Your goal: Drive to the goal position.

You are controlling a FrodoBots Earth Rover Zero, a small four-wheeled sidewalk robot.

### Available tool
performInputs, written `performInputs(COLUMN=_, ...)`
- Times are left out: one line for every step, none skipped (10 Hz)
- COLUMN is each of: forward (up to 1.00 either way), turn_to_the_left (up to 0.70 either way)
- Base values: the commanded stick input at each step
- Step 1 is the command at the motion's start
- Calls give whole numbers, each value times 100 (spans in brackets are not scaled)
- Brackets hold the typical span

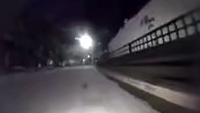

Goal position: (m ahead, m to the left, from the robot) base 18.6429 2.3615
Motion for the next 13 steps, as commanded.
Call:
performInputs(forward=70, turn_to_the_left=0)
performInputs(forward=70, turn_to_the_left=0)
performInputs(forward=70, turn_to_the_left=0)
performInputs(forward=70, turn_to_the_left=0)
performInputs(forward=70, turn_to_the_left=0)
performInputs(forward=70, turn_to_the_left=0)
performInputs(forward=70, turn_to_the_left=0)
performInputs(forward=70, turn_to_the_left=0)
performInputs(forward=70, turn_to_the_left=0)
performInputs(forward=70, turn_to_the_left=0)
performInputs(forward=70, turn_to_the_left=0)
performInputs(forward=70, turn_to_the_left=0)
performInputs(forward=70, turn_to_the_left=0)
